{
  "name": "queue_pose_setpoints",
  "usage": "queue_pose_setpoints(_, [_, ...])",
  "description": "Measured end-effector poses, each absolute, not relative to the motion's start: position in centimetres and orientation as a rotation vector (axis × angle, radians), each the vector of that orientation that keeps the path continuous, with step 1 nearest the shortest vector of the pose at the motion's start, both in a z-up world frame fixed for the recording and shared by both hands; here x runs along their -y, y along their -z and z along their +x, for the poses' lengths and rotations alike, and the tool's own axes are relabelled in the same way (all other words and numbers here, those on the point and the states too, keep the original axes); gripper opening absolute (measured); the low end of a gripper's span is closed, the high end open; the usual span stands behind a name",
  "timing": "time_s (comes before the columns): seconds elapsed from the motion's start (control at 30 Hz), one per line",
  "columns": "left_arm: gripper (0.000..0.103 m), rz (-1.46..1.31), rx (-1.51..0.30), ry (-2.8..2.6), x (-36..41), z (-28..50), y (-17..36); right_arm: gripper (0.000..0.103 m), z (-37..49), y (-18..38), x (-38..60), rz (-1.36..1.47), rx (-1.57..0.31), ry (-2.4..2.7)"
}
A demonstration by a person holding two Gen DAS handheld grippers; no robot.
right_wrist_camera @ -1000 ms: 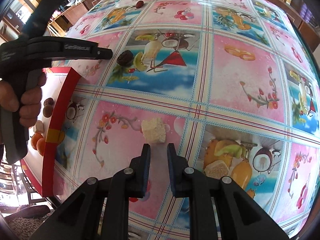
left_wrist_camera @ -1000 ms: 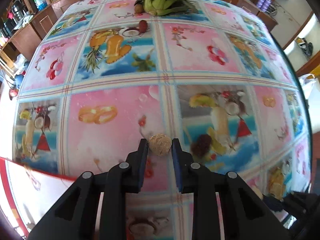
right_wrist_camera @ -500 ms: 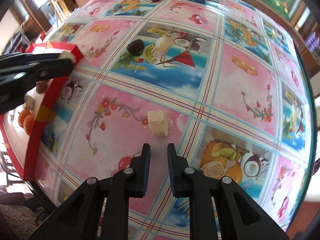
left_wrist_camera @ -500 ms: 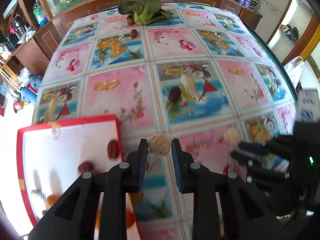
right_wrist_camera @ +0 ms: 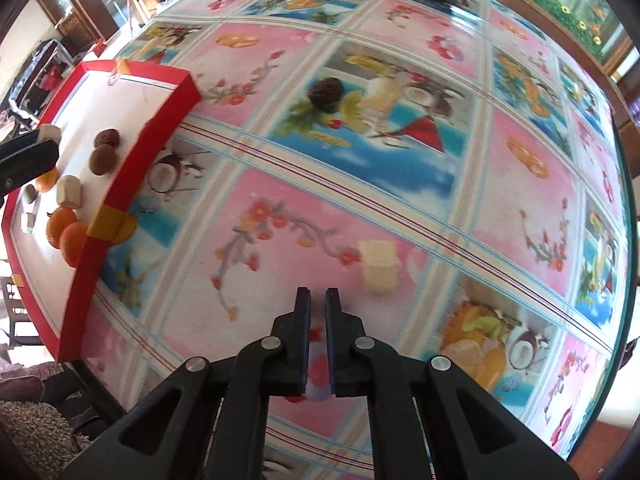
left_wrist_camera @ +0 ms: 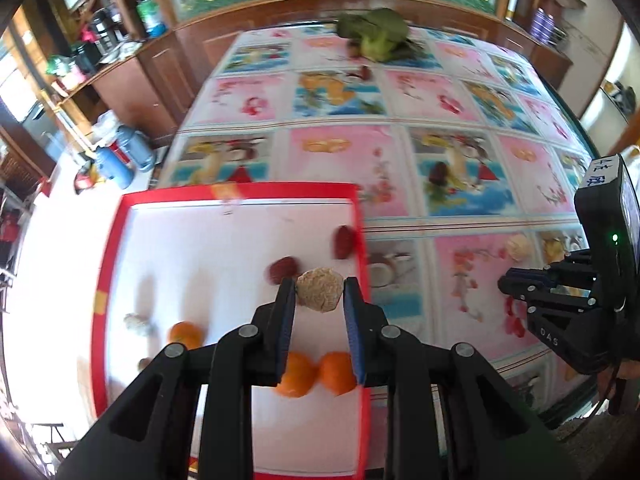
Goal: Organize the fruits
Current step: 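Carry the yam cube and round piece over the white tray with both tools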
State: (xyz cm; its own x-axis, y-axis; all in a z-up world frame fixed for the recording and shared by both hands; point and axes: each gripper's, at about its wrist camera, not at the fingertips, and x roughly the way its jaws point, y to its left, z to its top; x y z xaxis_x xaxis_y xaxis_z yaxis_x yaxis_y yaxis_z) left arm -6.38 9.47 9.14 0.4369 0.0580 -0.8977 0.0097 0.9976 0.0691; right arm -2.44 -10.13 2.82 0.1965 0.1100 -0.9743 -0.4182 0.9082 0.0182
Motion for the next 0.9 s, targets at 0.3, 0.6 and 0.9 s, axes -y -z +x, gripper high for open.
queue_pose_setpoints(0.3, [0.026,-0.010,-1.119,-0.169,-14.8,-8.6,-9.7,0.004,-1.1,-5.6,5.7,-0.257,-1.276,-0.446])
queue_pose_setpoints(0.6, [0.026,-0.062,-1.131,-0.277,-18.6,-10.8,-8.9,0.004,-1.6,-8.7,1.7,-0.284,-1.197,-0.558])
queue_pose_setpoints(0.9, [0.026,-0.082,-1.134,-0.324,-20.7,-12.0,-8.6,0.004,-2.0,-9.3,-2.5,-0.319,-1.188,-0.644])
